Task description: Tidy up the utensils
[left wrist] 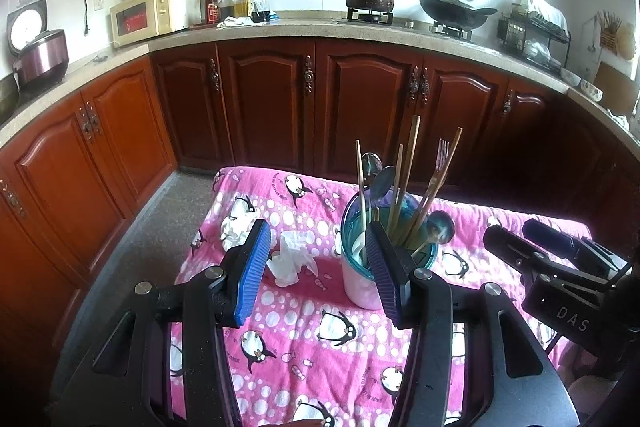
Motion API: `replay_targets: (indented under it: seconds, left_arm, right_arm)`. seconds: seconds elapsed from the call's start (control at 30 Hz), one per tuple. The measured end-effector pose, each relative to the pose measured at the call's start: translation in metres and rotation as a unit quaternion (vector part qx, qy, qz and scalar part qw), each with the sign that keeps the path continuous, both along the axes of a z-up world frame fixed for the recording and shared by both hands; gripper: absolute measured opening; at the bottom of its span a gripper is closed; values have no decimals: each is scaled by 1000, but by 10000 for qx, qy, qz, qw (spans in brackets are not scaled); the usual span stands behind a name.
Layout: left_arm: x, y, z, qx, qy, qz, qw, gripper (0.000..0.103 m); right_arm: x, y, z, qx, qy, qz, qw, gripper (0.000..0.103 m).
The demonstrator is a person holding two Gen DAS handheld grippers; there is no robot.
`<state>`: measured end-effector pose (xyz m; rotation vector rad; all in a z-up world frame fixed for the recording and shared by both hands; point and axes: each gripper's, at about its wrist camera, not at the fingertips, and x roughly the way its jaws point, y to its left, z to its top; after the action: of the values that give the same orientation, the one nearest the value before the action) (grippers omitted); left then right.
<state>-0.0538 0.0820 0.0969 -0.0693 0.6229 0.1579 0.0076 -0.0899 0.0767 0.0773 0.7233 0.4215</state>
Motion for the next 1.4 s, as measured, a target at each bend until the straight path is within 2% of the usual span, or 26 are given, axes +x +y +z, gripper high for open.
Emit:
replay_targets:
  seconds: [1.4]
  left_arm:
    - [12, -8, -10, 57, 48, -133, 9999, 49]
  right_arm:
    - [6, 8, -15, -34, 165, 94, 9998, 64]
